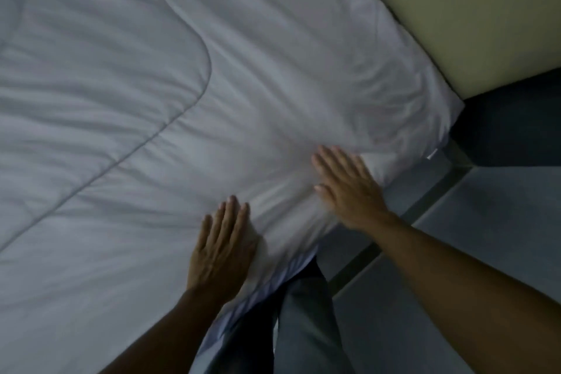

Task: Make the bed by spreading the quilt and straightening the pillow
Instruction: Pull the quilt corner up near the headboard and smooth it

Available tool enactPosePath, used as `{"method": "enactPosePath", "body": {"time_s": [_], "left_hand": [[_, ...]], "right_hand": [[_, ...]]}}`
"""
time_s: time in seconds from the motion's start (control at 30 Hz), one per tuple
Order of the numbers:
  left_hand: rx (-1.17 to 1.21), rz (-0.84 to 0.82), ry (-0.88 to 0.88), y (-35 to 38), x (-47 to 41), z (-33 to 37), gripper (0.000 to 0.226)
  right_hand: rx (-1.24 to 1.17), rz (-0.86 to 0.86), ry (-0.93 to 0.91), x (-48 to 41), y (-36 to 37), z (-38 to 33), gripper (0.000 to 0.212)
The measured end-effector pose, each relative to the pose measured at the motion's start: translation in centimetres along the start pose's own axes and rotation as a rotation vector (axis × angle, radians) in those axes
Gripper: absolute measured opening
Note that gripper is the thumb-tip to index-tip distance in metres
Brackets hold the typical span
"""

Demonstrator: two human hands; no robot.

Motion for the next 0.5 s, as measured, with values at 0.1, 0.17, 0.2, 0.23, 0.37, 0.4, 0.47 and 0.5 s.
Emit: {"method": "enactPosePath", "body": {"time_s": [0.1,0.17,0.2,0.23,0.37,0.4,0.47,0.5], "left_hand": [[0.073,-0.094,-0.067,-0.8,1.5,-0.3,0.071],[0.142,-0.163,-0.151,-1.9,2.0,-0.3,0.074],[0.176,-0.18,-0.191,-2.7,2.2,-0.3,0.076],[0.216,-0.202,-0.229,-3.6,2.3,-0.3,0.078],[0.381,-0.258,-0.398,-7.5,3.0,-1.5,0.059],[0.417,-0.255,-0.442,-8.4,3.5,-2.1,0.056],[0.479,-0.229,-0.527,-10.1,5.1,-3.6,0.054],[0.502,-0.207,-0.563,-10.8,6.0,-4.4,0.053]], "right_hand": [[0.021,-0.132,0.122,1.6,-0.8,3.6,0.061],[0.002,-0.183,0.181,2.0,-2.6,3.8,0.061],[-0.027,-0.185,0.209,2.0,-3.9,3.3,0.062],[-0.064,-0.181,0.222,1.9,-5.2,2.4,0.062],[-0.226,-0.159,0.087,0.2,-9.8,-4.0,0.064],[-0.251,-0.17,0.06,-0.2,-10.7,-5.8,0.063],[-0.279,-0.2,-0.017,-0.8,-12.2,-9.5,0.065],[-0.279,-0.208,-0.061,-1.0,-13.0,-11.3,0.065]]}}
Point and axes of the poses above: each hand's wrist, its own x-axis away from the middle knuckle, its own y-axis out of the palm, z = x × y, the point moved 7 cm from there along -x, towards the middle knuckle, and after that the axes turned 6 degrees about x, right-handed, at the moved point
